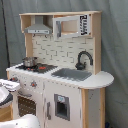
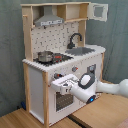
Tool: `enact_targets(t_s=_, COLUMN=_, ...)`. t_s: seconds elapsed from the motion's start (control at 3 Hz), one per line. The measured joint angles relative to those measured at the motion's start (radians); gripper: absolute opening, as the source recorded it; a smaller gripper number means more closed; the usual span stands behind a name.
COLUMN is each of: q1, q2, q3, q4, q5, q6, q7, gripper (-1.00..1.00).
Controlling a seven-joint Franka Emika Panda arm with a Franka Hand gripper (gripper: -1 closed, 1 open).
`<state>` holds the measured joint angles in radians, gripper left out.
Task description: Play with the kitchen
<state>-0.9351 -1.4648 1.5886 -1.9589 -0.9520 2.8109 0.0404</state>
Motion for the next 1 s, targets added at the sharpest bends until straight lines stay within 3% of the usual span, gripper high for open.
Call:
enact_targets(t_s=0.33, q1=0.0, q2=0.0, q3=0.013, q4=0.0, q5=0.003, q6=0.018, q7=0.032, gripper=1.0)
enact_targets(t_s=0.67, q1=-0.001, q2=0.0, q3=0.021, q4=0.0, q5=0.007, q6=0.06, q7=0.126, gripper=1.0)
enact_targets(t_s=1.0, q1=0.063, q2=0.067, q3=-0.017, q4=0.0, q5=0.007, q6=0.052, q7=0.12, gripper=1.0)
